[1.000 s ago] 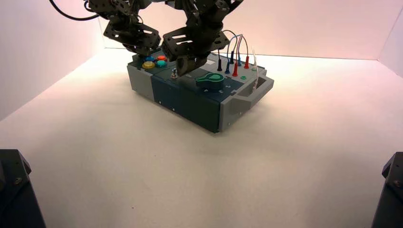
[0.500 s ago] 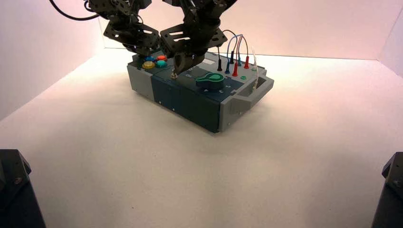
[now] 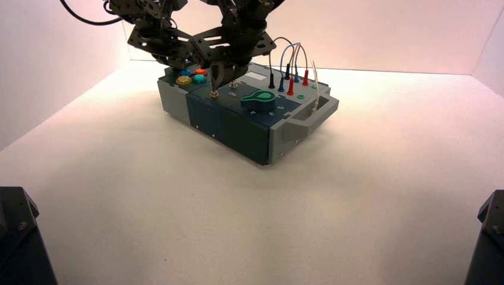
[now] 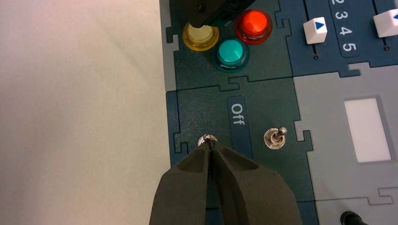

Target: Flip the bottom switch off with the right gripper.

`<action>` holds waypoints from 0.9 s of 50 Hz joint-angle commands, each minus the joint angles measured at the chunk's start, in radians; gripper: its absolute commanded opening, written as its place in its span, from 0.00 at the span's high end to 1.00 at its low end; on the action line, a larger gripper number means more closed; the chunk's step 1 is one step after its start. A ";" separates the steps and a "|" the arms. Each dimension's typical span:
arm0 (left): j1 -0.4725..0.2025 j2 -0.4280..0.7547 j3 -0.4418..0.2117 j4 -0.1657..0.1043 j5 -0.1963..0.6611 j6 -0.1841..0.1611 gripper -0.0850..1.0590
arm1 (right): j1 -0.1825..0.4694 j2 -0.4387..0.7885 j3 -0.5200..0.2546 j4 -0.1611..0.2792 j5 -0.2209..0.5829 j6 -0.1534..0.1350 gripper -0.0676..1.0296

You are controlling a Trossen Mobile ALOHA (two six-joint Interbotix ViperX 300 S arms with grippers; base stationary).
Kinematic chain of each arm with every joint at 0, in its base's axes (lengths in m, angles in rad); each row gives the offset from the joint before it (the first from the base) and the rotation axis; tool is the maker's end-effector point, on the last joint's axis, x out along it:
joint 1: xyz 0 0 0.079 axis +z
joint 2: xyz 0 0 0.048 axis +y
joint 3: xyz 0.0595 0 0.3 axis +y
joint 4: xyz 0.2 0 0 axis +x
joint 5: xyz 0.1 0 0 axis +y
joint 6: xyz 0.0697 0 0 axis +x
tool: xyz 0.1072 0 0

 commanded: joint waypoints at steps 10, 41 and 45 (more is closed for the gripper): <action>-0.009 -0.021 -0.014 -0.002 0.003 -0.003 0.95 | 0.000 -0.028 -0.031 0.000 -0.015 -0.002 0.96; -0.009 -0.021 -0.014 -0.002 0.002 -0.003 0.95 | -0.023 -0.086 0.048 0.000 -0.028 0.000 0.96; -0.009 -0.021 -0.014 -0.002 0.005 -0.003 0.95 | -0.023 -0.091 0.054 0.000 -0.029 0.000 0.96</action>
